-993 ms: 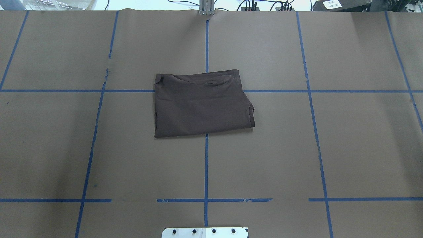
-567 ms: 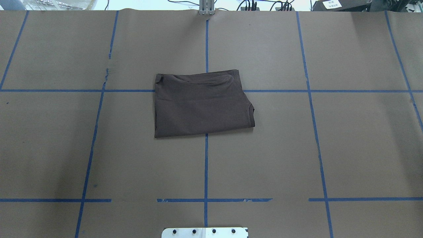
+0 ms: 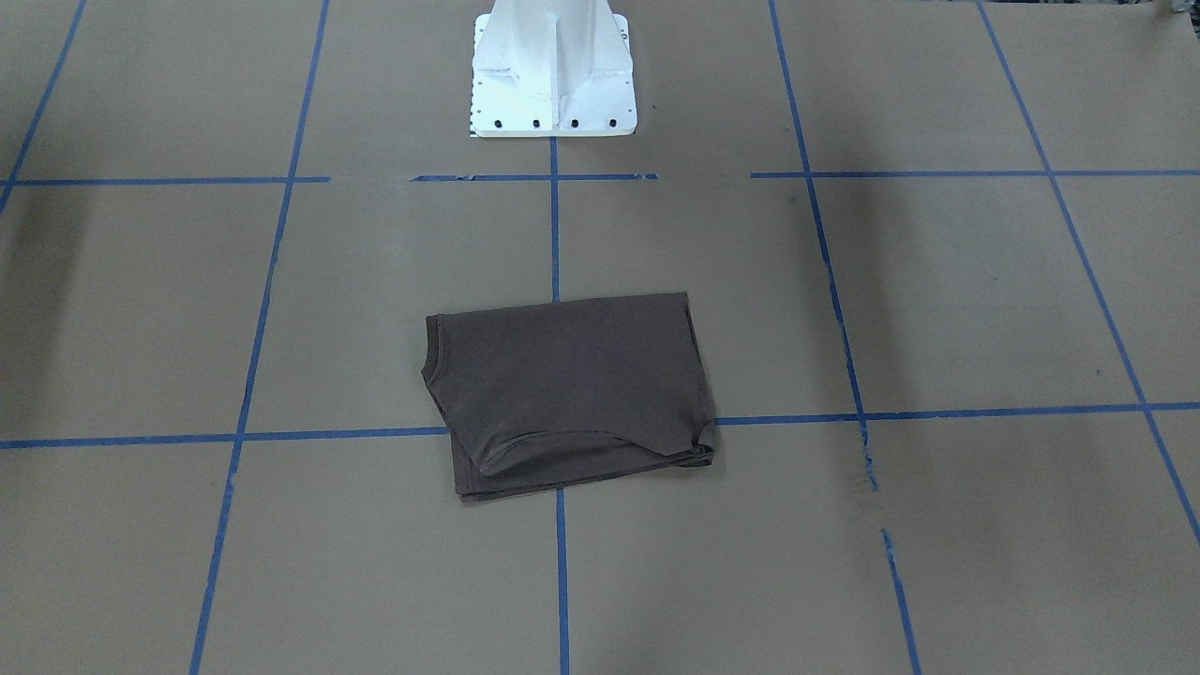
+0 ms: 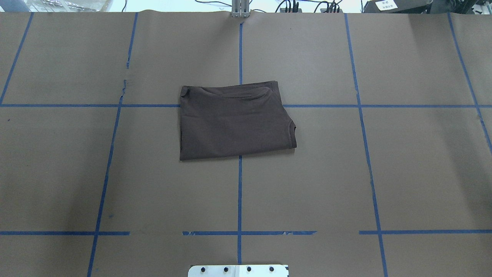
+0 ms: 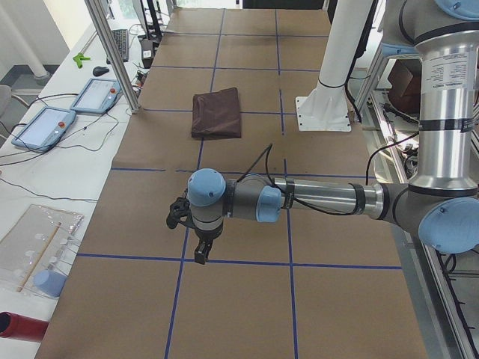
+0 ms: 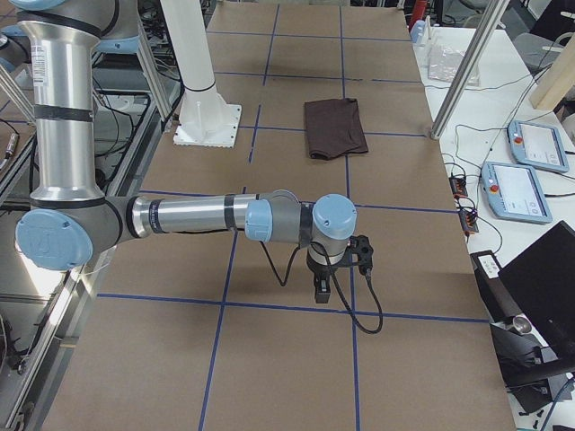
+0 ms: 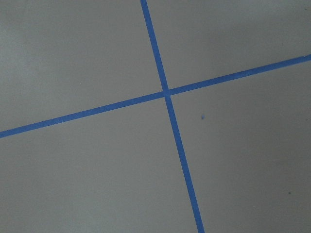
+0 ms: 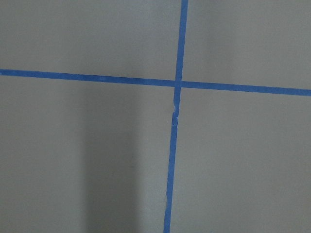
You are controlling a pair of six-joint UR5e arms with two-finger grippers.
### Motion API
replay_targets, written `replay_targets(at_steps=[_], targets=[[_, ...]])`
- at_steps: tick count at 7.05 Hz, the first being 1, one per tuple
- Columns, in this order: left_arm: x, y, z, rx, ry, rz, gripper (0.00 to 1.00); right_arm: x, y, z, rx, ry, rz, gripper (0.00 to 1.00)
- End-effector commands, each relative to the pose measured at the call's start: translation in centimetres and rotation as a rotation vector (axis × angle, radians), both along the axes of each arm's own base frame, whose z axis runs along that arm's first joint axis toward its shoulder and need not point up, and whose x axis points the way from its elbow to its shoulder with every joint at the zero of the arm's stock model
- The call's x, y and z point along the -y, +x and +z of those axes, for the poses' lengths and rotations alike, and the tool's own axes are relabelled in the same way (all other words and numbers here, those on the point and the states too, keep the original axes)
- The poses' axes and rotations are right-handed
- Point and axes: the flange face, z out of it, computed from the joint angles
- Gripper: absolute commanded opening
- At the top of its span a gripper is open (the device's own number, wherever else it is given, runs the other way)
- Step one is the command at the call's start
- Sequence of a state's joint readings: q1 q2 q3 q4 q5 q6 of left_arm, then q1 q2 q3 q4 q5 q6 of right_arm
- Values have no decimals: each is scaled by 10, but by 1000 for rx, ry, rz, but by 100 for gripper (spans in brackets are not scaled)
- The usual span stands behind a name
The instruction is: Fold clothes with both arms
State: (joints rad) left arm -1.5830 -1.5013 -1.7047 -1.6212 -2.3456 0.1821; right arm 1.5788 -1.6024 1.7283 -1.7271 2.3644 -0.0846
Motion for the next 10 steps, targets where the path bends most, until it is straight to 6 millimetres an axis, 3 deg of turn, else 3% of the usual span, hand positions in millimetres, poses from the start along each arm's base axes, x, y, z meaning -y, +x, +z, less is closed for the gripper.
replay_targets(at_steps=[1, 6, 10], targets=[[-1, 0, -5, 0, 9, -1, 100, -3, 0, 1, -9, -36, 18, 100], [-1, 0, -5, 3, 8, -3, 100, -3, 0, 4, -7, -43, 18, 100], [2, 0, -9, -8, -94, -116, 100, -3, 0, 3, -7, -41, 20, 100]])
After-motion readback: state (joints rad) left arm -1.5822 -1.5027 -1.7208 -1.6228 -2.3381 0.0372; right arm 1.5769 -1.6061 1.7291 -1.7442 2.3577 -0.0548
